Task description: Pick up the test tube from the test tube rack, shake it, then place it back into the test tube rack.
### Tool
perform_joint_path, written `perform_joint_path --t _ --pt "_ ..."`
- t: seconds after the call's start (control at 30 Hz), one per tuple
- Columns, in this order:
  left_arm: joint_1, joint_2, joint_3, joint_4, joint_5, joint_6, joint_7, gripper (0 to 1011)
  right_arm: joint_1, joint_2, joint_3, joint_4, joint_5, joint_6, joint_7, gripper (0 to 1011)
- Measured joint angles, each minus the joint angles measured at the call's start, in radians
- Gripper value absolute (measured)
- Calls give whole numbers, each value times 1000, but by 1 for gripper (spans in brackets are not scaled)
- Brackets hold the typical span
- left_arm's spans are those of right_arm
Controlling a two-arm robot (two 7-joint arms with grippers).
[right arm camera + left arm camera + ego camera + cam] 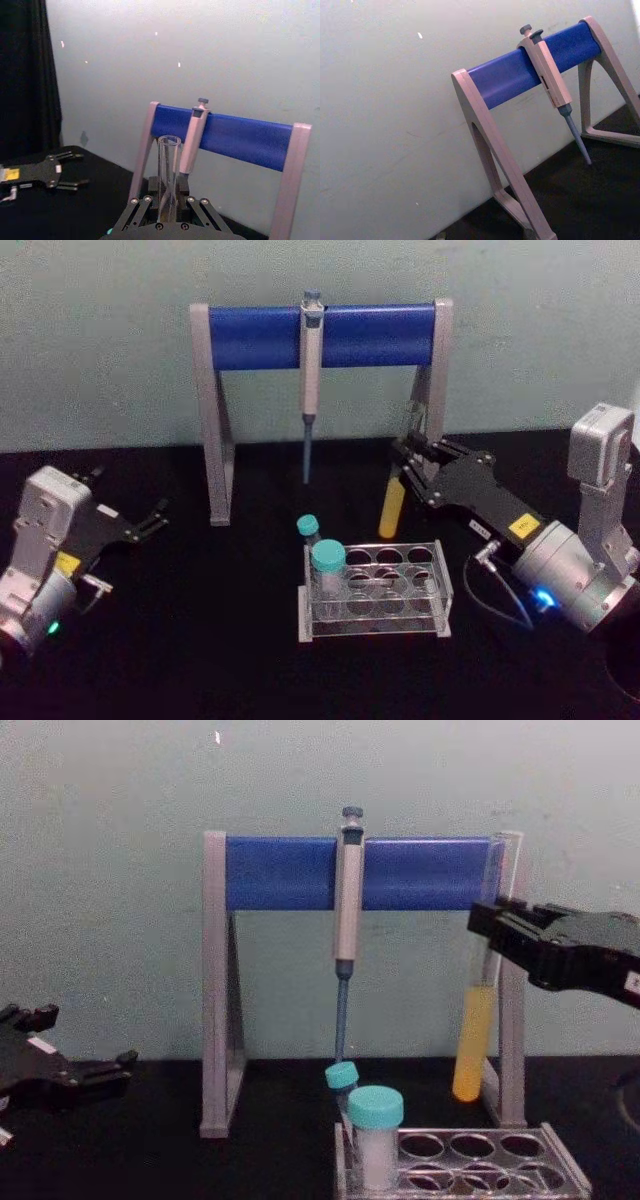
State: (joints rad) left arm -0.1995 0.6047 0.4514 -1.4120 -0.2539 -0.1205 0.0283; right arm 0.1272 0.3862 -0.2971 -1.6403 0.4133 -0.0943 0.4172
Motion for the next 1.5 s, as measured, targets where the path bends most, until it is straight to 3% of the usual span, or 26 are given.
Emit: perform_joint_path --t 0.13,0.3,0.5,0.87,1.5 --pt "0 0 0 0 0 0 0 1001 -6 9 -5 -9 13 1 21 229" --pt "0 0 0 0 0 0 0 1001 -16 44 -25 -31 61 8 91 228" --pt "0 0 0 0 0 0 0 1001 -25 77 -46 -49 87 13 126 229" --pt "0 0 0 0 0 0 0 1001 -34 112 -73 -58 104 22 124 229" --pt "0 0 0 0 0 0 0 1001 -18 105 -87 -20 84 6 96 228"
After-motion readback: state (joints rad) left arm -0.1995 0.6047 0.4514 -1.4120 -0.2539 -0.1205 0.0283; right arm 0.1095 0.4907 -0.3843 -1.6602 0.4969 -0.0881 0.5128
